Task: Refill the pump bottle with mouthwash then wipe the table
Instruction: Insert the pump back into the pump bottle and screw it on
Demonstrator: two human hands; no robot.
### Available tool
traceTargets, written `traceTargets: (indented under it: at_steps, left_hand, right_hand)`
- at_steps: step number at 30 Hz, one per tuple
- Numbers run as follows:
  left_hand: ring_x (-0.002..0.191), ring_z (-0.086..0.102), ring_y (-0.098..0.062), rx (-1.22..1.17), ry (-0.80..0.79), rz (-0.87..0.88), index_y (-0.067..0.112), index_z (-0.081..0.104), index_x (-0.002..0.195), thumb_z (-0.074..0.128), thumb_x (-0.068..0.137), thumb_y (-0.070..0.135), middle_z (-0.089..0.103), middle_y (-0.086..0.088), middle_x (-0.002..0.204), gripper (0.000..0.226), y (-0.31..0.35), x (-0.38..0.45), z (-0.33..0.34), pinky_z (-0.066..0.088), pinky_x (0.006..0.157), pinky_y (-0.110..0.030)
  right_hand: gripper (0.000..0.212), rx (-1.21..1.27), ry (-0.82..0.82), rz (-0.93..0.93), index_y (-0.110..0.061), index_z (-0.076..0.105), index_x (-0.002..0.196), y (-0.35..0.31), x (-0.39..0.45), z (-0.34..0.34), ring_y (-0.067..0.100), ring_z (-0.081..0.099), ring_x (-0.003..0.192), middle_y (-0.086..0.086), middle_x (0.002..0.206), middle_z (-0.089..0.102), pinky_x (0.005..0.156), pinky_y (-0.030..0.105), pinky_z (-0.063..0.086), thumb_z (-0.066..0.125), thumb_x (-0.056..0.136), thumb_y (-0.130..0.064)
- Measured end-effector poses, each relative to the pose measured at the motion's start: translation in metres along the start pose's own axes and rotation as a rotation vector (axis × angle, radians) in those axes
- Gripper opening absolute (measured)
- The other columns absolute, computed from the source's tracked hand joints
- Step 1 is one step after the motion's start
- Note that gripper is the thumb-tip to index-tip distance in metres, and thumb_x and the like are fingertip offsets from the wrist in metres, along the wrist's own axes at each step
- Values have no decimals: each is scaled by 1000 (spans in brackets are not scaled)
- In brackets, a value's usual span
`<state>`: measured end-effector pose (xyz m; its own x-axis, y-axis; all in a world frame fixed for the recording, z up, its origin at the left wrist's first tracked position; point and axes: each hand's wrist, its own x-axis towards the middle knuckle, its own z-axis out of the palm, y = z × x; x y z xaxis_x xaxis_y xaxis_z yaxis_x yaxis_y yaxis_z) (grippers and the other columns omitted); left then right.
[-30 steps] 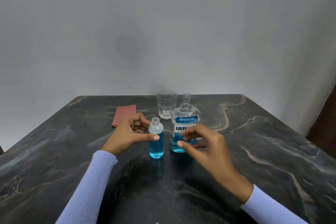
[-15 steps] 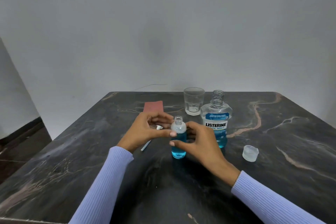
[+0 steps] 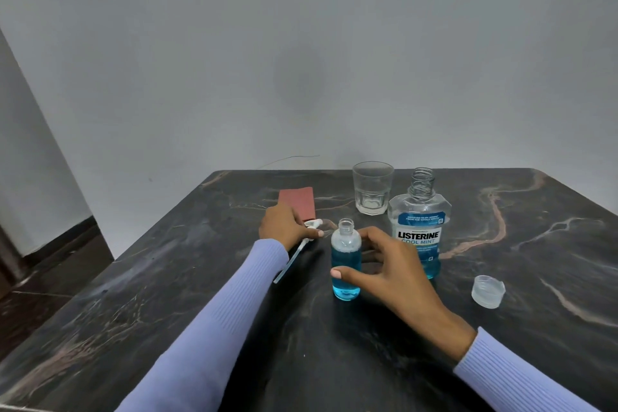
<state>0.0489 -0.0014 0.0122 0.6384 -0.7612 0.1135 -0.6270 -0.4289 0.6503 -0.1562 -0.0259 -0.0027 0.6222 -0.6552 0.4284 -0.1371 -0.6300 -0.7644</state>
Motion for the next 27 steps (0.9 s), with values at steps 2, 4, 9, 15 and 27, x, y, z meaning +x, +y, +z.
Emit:
traceTargets:
  at_steps: [2, 4, 9, 15, 27]
  left_hand:
    - [86, 68, -25, 21, -17, -12, 2, 75, 81, 85, 65, 28, 74, -13, 87, 32, 3, 6, 3, 56, 83, -39]
    - [86, 67, -23, 4, -33, -38, 3, 75, 85, 85, 65, 24, 73, -12, 89, 30, 6, 10, 3, 56, 83, -36]
    - [67, 63, -9, -238, -23, -30, 8, 77, 85, 85, 66, 26, 70, -1, 71, 27, 14, 3, -16, 46, 58, -17]
    - [75, 69, -13, -671, 41, 109, 12, 77, 87, 83, 67, 20, 76, -5, 81, 23, 35, -29, -58, 53, 70, -26]
    - [78, 70, -6, -1180, 233, 276, 17, 75, 88, 78, 61, 27, 77, 4, 80, 29, 73, -62, -78, 53, 65, -14]
  right_hand:
    - [50, -10, -7, -1, -37, 58, 101, 1, 0, 0, -5, 63, 90, -18, 96, 67, 79, 23, 56, 80, 59, -51]
    - [50, -7, -11, -2, -37, 57, 101, 2, 0, 0, -5, 63, 90, -19, 97, 67, 79, 24, 57, 79, 59, -52]
    - [52, -17, -27, 1, -32, 59, 104, 5, 1, -1, -1, 63, 93, -16, 101, 67, 81, 27, 57, 79, 60, -51]
    - [50, -17, -23, 4, -33, 59, 102, 5, 0, 0, 0, 64, 93, -15, 99, 68, 81, 27, 57, 80, 60, -50]
    - [45, -18, -37, 14, -45, 56, 96, 0, 0, -2, -6, 62, 93, -21, 97, 66, 83, 19, 54, 81, 59, -49]
